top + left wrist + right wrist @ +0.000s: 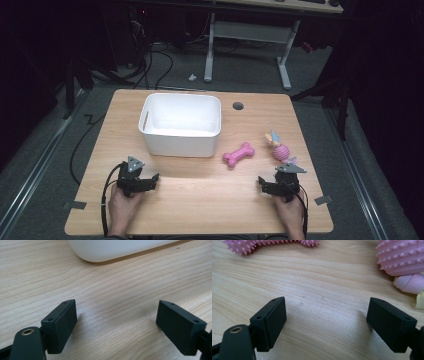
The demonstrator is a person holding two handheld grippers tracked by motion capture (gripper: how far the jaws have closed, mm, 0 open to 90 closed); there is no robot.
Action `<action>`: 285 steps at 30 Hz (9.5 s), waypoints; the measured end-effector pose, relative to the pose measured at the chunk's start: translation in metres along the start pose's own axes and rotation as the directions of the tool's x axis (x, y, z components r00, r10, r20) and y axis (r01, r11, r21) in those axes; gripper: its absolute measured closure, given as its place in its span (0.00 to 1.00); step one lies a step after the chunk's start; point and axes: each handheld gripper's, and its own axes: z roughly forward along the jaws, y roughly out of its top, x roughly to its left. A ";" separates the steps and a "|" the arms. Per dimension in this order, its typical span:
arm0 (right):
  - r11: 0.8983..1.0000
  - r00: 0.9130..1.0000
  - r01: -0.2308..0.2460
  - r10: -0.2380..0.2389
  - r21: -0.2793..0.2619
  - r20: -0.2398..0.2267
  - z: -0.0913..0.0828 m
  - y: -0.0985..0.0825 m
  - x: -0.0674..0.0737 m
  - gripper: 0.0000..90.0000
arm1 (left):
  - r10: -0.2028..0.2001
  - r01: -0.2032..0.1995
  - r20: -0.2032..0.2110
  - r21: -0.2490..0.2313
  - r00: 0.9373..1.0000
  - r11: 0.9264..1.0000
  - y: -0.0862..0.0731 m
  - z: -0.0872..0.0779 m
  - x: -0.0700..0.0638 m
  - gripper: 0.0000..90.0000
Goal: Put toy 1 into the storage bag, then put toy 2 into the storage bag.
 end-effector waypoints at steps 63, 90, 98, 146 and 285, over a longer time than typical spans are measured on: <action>0.998 0.997 0.054 -0.056 -0.044 -0.056 -0.015 0.017 0.009 0.44 | -0.011 0.011 -0.006 -0.001 1.000 1.000 0.000 -0.001 0.001 0.21; 0.986 0.978 0.148 -0.158 -0.074 -0.140 0.007 0.049 0.062 0.47 | -0.011 0.011 -0.006 -0.001 1.000 1.000 0.000 -0.001 0.001 0.21; 0.988 0.976 0.136 -0.147 -0.079 -0.160 0.016 0.058 0.076 0.46 | -0.011 0.011 -0.006 -0.001 1.000 1.000 0.000 -0.001 0.001 0.21; 0.993 0.992 0.117 -0.118 -0.016 -0.047 0.040 0.064 0.093 0.69 | -0.031 0.031 -0.021 -0.010 0.999 0.999 -0.001 -0.001 0.002 0.23; 0.888 0.840 0.303 -0.421 -0.346 -0.343 -0.071 0.240 0.128 0.74 | -0.027 0.027 -0.020 -0.008 0.999 1.000 -0.001 -0.001 0.002 0.23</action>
